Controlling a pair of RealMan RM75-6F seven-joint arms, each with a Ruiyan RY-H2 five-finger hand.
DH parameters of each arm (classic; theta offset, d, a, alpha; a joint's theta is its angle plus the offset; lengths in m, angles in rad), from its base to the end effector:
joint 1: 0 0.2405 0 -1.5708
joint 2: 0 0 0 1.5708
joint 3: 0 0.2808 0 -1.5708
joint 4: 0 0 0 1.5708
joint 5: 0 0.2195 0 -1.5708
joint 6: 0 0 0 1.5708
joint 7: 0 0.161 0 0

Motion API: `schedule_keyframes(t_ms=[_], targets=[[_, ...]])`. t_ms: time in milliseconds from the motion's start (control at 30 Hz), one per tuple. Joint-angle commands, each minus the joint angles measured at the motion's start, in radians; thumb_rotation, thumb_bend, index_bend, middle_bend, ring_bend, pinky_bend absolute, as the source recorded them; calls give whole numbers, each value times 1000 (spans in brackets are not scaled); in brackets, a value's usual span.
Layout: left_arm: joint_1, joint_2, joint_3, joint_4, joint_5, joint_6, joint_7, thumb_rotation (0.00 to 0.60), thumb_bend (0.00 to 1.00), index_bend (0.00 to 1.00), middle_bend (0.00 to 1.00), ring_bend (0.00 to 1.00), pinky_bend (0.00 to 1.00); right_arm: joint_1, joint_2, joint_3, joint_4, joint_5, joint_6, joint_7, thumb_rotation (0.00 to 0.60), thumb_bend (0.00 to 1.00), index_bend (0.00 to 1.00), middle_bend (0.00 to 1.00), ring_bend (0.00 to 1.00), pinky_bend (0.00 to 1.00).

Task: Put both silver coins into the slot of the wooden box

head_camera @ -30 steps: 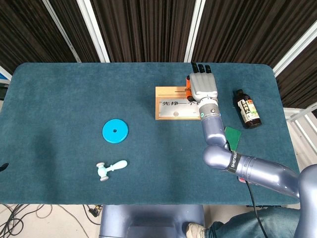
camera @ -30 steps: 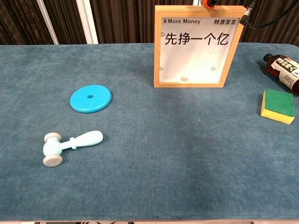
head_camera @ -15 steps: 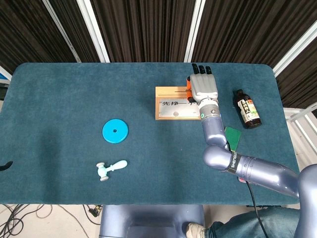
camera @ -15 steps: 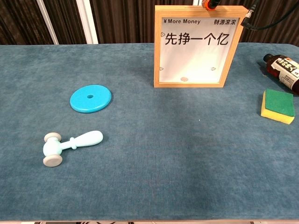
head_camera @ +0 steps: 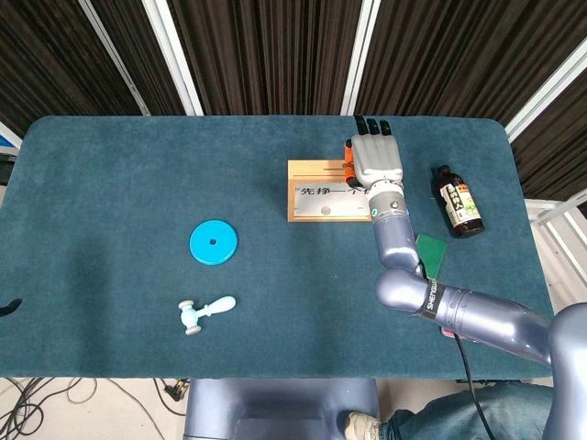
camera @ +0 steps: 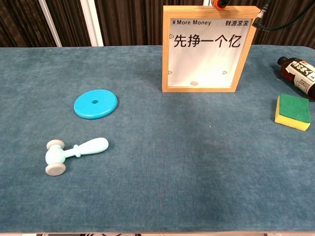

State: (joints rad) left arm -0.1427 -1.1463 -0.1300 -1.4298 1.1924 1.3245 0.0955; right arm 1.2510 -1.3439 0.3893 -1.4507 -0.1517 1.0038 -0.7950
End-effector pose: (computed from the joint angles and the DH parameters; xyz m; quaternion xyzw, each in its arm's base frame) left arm -0.4052 0.2360 0.1876 -0.5446 -0.3955 -0.2705 0.6884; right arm -0.0347 -0.5124 0.0901 0.6383 -0.4049 0.3337 0.5632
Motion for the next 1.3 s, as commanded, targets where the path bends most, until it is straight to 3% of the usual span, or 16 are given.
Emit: schedule_keyframes(t_ms=[33,1300], targets=[[1,1,-1,-2,-3,-1,1,600,49,2,0,0,0,0,0,-2,-1,1,-1,-1,600,515,647,2,0,0],[2,2,-4,-6,-11,-13,12,600,50,2,0,0,0,3,3,-12,0,-2,-2,0,600,515,509,0,0,0]])
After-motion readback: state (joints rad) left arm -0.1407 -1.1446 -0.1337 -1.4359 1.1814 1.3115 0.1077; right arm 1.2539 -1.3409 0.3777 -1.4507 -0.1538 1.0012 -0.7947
